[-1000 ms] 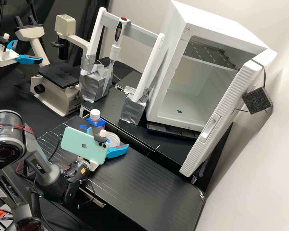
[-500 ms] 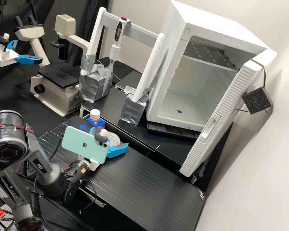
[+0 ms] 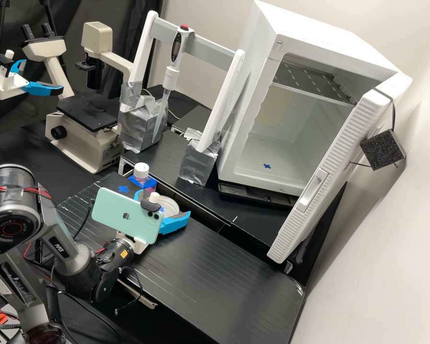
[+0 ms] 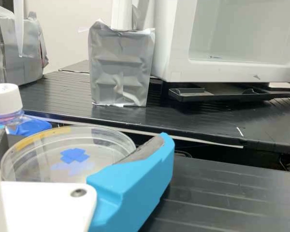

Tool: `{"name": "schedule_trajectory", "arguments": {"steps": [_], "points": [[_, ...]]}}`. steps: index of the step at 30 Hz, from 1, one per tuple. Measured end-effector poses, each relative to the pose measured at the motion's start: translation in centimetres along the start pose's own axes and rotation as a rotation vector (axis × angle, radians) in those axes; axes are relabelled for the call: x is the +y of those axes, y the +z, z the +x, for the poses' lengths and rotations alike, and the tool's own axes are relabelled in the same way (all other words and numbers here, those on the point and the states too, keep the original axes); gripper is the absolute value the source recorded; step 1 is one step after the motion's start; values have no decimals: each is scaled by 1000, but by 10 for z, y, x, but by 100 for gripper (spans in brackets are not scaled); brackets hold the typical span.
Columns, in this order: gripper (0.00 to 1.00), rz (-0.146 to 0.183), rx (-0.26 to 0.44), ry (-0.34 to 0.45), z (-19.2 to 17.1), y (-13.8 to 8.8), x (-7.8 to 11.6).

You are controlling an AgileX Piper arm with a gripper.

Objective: Move the petri dish to the incubator

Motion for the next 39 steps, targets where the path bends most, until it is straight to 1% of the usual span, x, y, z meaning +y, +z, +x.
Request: {"name": "schedule_trajectory", "arguments": {"steps": [11, 13, 15, 18, 19, 22, 24, 28, 32, 36, 39], "points": [[0, -1, 1, 1, 0, 0, 0], [0, -7, -1, 13, -1, 0, 2], [0, -12, -18, 30, -4, 0, 6], [0, 5, -32, 55, -10, 0, 12], [0, 19, -37, 65, -13, -1, 14], [0, 31, -37, 107, -19, -5, 20], [0, 28, -26, 117, -21, -8, 22], [0, 23, -20, 110, -22, -9, 22], [0, 36, -8, 85, -19, -9, 18], [0, 39, -7, 57, -17, -7, 15], [0, 32, -5, 58, -16, -8, 14]]}}
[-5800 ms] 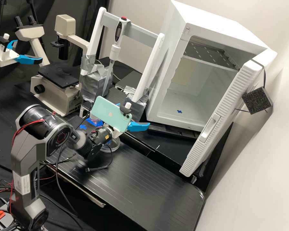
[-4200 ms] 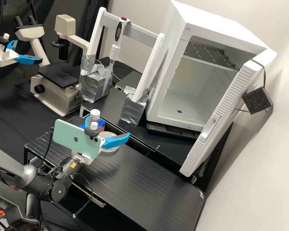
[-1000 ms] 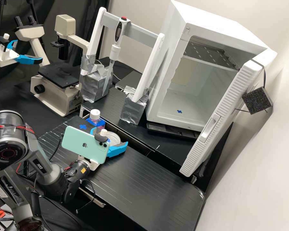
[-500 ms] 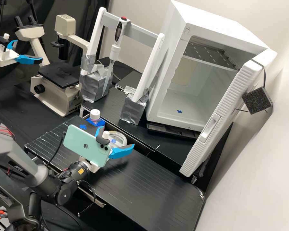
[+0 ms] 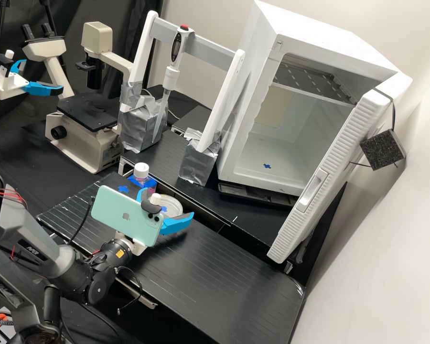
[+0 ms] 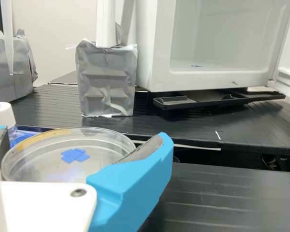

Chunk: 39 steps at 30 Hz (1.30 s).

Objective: Move the petri dish to the incubator

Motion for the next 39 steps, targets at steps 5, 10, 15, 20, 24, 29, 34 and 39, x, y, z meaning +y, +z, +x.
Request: {"name": "schedule_trajectory", "arguments": {"steps": [5, 10, 15, 20, 24, 29, 34, 39], "points": [[0, 11, -20, 72, 6, 2, 2], [0, 37, -62, 200, 10, 2, 9], [0, 86, -132, 262, 16, 11, 14], [0, 95, -137, 301, 43, 19, 32], [0, 95, -121, 338, 69, 25, 49], [0, 94, -93, 394, 105, 32, 72], [0, 91, -68, 444, 140, 36, 95], [0, 95, -88, 441, 175, 43, 114]]}}
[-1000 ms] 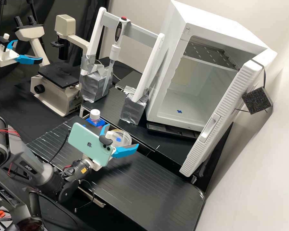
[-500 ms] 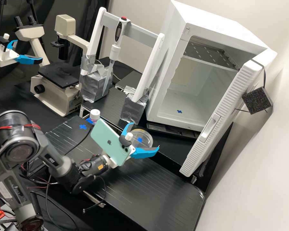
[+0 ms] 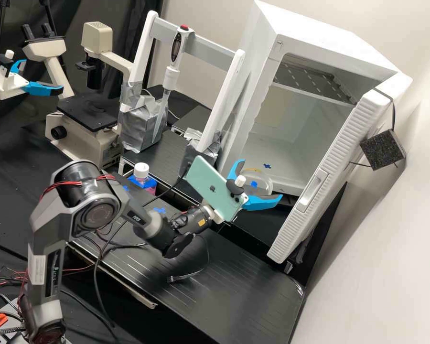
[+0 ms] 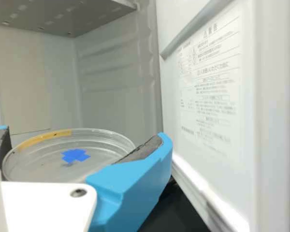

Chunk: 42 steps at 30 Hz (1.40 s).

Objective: Move the petri dish to the incubator

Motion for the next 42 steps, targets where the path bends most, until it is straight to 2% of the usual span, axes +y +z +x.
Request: {"name": "schedule_trajectory", "arguments": {"steps": [10, 18, 19, 28, 42], "points": [[0, -6, -58, -37, 68, 9, -4], [0, 35, -46, -87, 104, 12, -16], [0, 48, -41, -95, 109, 12, -19], [0, 74, -8, -165, 129, 15, -40], [0, 55, -10, -210, 136, 16, -56]]}}
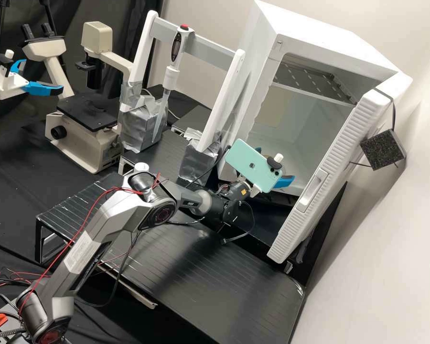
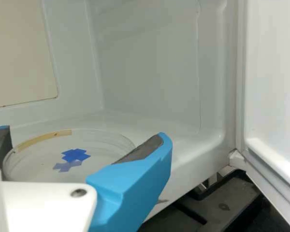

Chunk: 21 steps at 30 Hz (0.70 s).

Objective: Move the petri dish to the incubator

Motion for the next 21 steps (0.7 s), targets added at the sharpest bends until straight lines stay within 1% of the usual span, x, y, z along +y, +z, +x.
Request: {"name": "schedule_trajectory", "arguments": {"steps": [7, 8, 9, 12, 14, 18, 20, 21], "points": [[0, -3, 0, -7, 2, 2, -4], [0, -8, 1, -7, 2, 2, -4], [100, -11, 1, -7, 2, 2, -4], [100, -13, 3, -6, 2, 2, -4], [100, -27, 4, -7, 2, 1, -5], [100, -38, 7, -11, 2, 0, -6], [100, -53, 7, -11, 2, 0, -6], [100, -53, 7, -11, 2, 0, -6]]}}
